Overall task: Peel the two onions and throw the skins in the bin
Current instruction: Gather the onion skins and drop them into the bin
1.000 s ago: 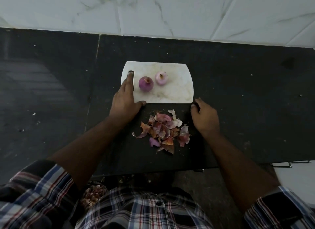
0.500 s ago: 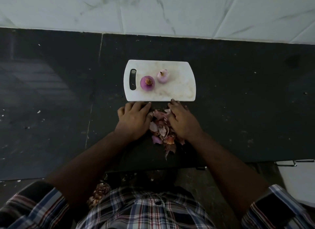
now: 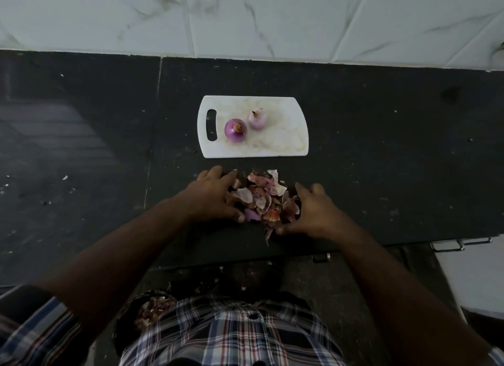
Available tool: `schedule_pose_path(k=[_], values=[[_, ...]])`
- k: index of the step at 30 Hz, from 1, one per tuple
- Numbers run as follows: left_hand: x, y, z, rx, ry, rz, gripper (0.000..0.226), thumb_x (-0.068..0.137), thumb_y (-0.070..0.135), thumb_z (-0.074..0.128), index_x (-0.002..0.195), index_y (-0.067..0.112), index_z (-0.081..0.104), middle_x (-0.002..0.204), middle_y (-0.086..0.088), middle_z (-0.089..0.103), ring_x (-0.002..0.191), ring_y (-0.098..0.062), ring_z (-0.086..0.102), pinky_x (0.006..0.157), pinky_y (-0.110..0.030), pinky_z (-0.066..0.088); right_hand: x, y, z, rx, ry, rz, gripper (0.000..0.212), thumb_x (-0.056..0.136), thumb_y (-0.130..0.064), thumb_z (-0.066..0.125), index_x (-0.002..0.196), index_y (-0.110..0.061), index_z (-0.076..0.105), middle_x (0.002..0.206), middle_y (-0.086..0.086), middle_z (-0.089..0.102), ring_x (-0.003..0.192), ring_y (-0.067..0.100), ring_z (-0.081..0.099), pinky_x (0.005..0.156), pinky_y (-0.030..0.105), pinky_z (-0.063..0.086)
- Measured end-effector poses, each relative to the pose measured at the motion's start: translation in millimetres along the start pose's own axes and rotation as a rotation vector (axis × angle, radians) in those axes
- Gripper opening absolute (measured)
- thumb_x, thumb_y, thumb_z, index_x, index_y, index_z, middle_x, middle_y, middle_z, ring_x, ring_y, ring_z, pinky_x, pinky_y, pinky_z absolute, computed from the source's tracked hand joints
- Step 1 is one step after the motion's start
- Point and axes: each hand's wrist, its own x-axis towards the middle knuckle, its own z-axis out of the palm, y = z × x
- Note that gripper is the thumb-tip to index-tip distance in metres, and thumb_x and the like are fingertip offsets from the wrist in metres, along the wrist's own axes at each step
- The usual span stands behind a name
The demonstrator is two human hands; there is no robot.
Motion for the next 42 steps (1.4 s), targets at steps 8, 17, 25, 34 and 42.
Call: schedule_pose_path(k=[8,17,25,34,42], values=[[17,38,9,-0.033,-0.004,0.075,0.127,0.061,0.047,0.091,0.157,0.013,0.015,0.144,-0.013,0.03,0.132,-0.038,0.041,0.107,-0.044,0.042,19,-40,4,0.018,0.079,-0.066,0.099,0.058,-0.041,0.093,0.139,-0.021,0.04,0.131,0.007,0.031,0.116,0.031,0.055,0.1,0.043,0.05],[19,52,3,0.027,-0.045,0.009,0.129,0.063,0.039,0.092,0.158,0.009,0.009,0.148,-0.017,0.025,0.133,-0.044,0.042,0.108,-0.046,0.04,34,-52,-11,-0.117,-0.001,-0.064,0.112,0.06,-0.028,0.093,0.15,-0.022,0.026,0.14,0.009,0.023,0.124,0.035,0.049,0.098,0.044,0.053],[13,51,-1,-0.065,-0.036,-0.023,0.124,0.064,0.035,0.092,0.157,0.014,0.013,0.148,-0.014,0.027,0.134,-0.038,0.041,0.108,-0.044,0.043,35,-43,-7,-0.05,0.025,-0.15,0.104,0.067,-0.032,0.087,0.151,-0.024,0.027,0.143,0.008,0.028,0.121,0.031,0.052,0.099,0.044,0.051],[-5,48,-7,-0.092,-0.007,0.015,0.05,0.09,0.021,0.069,0.135,0.012,0.05,0.129,-0.009,0.053,0.124,-0.028,0.045,0.086,-0.023,0.035,27,-50,4,0.02,0.05,-0.186,0.093,0.075,-0.038,0.083,0.15,-0.035,0.027,0.137,0.008,0.027,0.12,0.032,0.05,0.102,0.044,0.049],[-1,63,-11,-0.156,0.046,0.062,0.025,0.097,0.016,0.058,0.12,0.007,0.062,0.117,-0.009,0.065,0.107,-0.025,0.061,0.071,-0.015,0.028,32,-62,6,0.03,0.004,-0.208,0.106,0.07,-0.036,0.087,0.153,-0.036,0.021,0.14,0.005,0.025,0.123,0.029,0.047,0.104,0.045,0.049]])
